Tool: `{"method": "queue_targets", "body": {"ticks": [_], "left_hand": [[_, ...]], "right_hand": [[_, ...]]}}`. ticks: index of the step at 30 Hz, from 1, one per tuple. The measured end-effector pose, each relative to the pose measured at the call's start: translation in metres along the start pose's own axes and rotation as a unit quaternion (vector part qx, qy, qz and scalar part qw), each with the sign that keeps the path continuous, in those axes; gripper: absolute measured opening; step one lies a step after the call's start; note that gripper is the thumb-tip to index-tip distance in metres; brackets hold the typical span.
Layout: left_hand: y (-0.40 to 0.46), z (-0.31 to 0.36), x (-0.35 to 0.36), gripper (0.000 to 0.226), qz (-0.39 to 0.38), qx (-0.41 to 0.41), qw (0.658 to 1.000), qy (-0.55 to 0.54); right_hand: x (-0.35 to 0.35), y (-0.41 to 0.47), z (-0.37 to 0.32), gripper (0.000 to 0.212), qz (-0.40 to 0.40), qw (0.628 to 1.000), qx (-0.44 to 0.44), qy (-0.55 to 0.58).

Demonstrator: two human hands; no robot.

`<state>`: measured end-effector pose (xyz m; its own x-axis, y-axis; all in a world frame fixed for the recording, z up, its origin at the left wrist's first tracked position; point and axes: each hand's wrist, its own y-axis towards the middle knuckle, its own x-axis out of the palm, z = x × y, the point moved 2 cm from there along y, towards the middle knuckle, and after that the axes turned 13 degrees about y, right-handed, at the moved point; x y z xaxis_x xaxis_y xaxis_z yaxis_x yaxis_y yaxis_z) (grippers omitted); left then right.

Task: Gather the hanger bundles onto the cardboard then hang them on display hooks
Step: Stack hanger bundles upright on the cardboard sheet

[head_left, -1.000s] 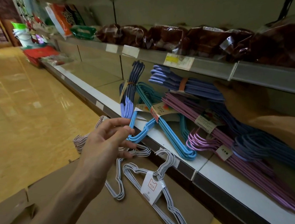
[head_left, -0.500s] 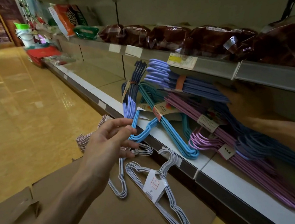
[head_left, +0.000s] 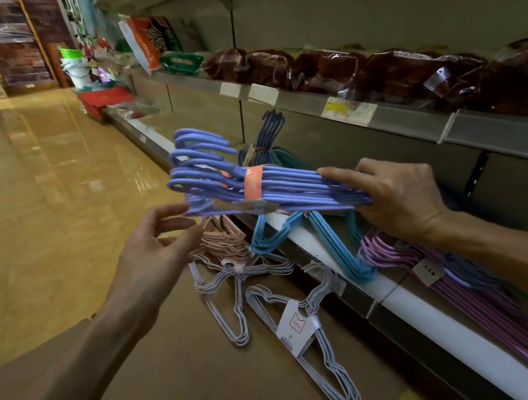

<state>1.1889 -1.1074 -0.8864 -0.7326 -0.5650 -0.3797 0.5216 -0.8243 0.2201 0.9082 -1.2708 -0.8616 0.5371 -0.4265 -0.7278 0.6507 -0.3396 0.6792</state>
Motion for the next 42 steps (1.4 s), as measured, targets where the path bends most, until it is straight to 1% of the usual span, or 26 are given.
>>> {"method": "queue_targets", "body": {"ticks": [1,2,4,5,6,7,9,12,13,15,16,17,21,25,30,33,35,38,42], "left_hand": [[0.002,-0.002,-0.009,0.042,-0.005,0.031,0.997,0.068],[0.006,-0.004,-0.018,0.053,-0.015,0.065,0.986,0.155],[0.011,-0.007,-0.037,0.074,-0.030,0.122,0.943,0.308],[0.013,-0.009,-0.046,0.080,-0.035,0.142,0.925,0.352],[0.013,-0.008,-0.052,0.082,-0.040,0.155,0.914,0.372],[0.013,-0.008,-0.058,0.077,-0.045,0.165,0.914,0.368],[0.006,-0.001,-0.061,0.058,-0.064,0.173,0.927,0.327],[-0.003,-0.004,-0.067,0.044,-0.133,0.138,0.938,0.290],[-0.004,-0.008,-0.071,0.041,-0.147,0.118,0.939,0.288],[-0.006,-0.012,-0.083,0.057,-0.154,0.074,0.934,0.314],[-0.008,-0.013,-0.087,0.061,-0.160,0.061,0.929,0.328],[-0.009,-0.015,-0.089,0.061,-0.171,0.055,0.926,0.332],[-0.021,-0.019,-0.084,0.045,-0.203,0.018,0.934,0.294],[-0.034,-0.015,-0.079,0.038,-0.219,-0.029,0.943,0.249],[-0.041,-0.013,-0.077,0.031,-0.196,-0.083,0.962,0.170],[-0.043,-0.011,-0.083,0.027,-0.167,-0.106,0.969,0.149],[-0.044,-0.010,-0.085,0.027,-0.165,-0.112,0.970,0.140],[-0.046,-0.009,-0.084,0.027,-0.175,-0.111,0.968,0.141],[-0.047,-0.013,-0.098,0.028,-0.154,-0.103,0.968,0.172]], "right_hand": [[0.001,0.002,-0.007,0.053,-0.007,1.000,-0.001,0.026],[0.003,0.004,-0.012,0.055,-0.014,0.999,-0.005,0.052],[0.005,0.008,-0.021,0.059,-0.027,0.994,-0.015,0.103],[0.005,0.009,-0.024,0.058,-0.032,0.992,-0.022,0.118],[0.006,0.012,-0.027,0.055,-0.035,0.990,-0.027,0.131],[0.006,0.014,-0.031,0.053,-0.039,0.988,-0.029,0.144],[0.007,0.019,-0.036,0.053,-0.047,0.983,-0.031,0.172],[0.007,0.024,-0.046,0.058,-0.092,0.958,0.009,0.270],[0.007,0.024,-0.049,0.058,-0.107,0.946,0.032,0.304],[0.007,0.026,-0.052,0.056,-0.138,0.927,0.063,0.343],[0.008,0.027,-0.054,0.056,-0.152,0.922,0.067,0.350],[0.009,0.029,-0.054,0.055,-0.166,0.919,0.070,0.352],[0.016,0.038,-0.055,0.051,-0.205,0.910,0.081,0.351],[0.034,0.043,-0.064,0.042,-0.214,0.932,0.073,0.284],[0.053,0.055,-0.085,0.032,-0.203,0.957,0.041,0.202],[0.056,0.063,-0.103,0.023,-0.188,0.958,0.026,0.214],[0.060,0.072,-0.124,0.017,-0.181,0.954,0.012,0.237],[0.075,0.084,-0.152,0.019,-0.193,0.945,0.017,0.265],[0.092,0.091,-0.167,0.010,-0.214,0.910,0.039,0.352]]}}
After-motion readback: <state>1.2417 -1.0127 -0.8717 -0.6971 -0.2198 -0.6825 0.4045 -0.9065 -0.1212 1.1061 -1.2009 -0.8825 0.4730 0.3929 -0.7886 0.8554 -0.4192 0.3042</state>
